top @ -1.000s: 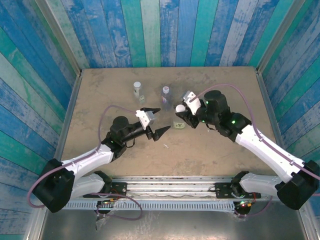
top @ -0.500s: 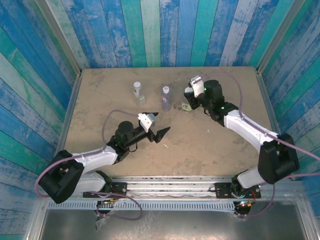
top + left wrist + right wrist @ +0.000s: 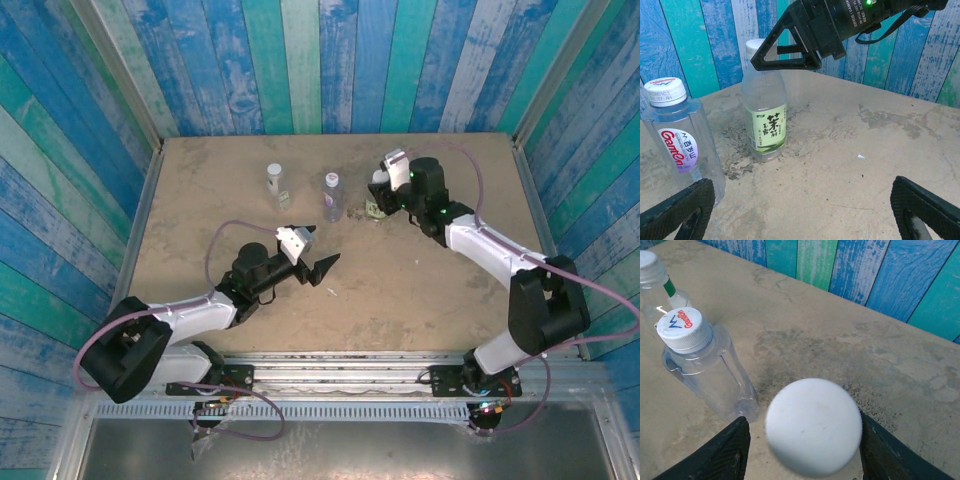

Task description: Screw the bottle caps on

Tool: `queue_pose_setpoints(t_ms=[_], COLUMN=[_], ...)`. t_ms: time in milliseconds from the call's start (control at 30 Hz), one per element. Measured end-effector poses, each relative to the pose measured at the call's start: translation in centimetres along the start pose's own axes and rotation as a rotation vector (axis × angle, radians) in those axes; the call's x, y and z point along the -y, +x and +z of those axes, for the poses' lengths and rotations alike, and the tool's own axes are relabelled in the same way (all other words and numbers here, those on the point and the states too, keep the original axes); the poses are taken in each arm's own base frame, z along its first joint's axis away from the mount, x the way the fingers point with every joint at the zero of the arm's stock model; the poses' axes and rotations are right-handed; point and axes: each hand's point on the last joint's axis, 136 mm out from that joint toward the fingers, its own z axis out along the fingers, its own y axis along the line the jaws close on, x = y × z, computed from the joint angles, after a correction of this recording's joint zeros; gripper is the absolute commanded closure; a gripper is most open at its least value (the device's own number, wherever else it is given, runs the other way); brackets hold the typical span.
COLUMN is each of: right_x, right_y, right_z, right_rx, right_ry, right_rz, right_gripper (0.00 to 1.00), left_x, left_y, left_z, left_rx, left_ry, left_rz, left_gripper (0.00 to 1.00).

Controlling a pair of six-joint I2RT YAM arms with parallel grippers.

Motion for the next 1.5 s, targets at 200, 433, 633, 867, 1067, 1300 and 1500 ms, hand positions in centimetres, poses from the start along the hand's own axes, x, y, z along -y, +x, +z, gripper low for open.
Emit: queue_pose_setpoints(t_ms=[200,433,633,867,1067,1300,1500], right_x=[0.1,0.9,3.9,8.4,11.4,13.9,14.3], right_y=[-1.6,-3.5,-3.8,3.5,9.4,14.2,17.3], right_z=[-0.3,-3.2,-8.2,-9.7,-9.6,-8.3,-6.1], right_rx=[0.027,0.079,0.174,0.123,0.052,0.014,-0.015], right_ry=[-0.002,0.023,0.118,0.294,0.442,0.512,0.494], right_rz=[-0.005,-0.006,0.053,0.155,0.191,0.217,0.225], right_gripper=[0.19,0.06,0.03,0.02,0.01,0.00,0.00], left_x=[-0.1,-0.7,-3.5,-9.2,-14.5,-18.3,-20.8], left_y=[0.2,0.8,-0.9,-2.5,1.7,6.8,7.0], left_z=[0.0,-0.2,-2.0,-5.9,-10.2,-13.6,-13.7], left_rx=[-0.010,-0.039,-0.018,-0.007,-0.080,-0.168,-0.126], left_ry=[-0.005,-0.042,-0.154,-0.387,-0.644,-0.833,-0.875], left_rz=[-0.003,-0.010,0.026,0.105,0.097,0.021,0.003], left_gripper=[0.06,0.06,0.06,0.06,0.06,0.06,0.06])
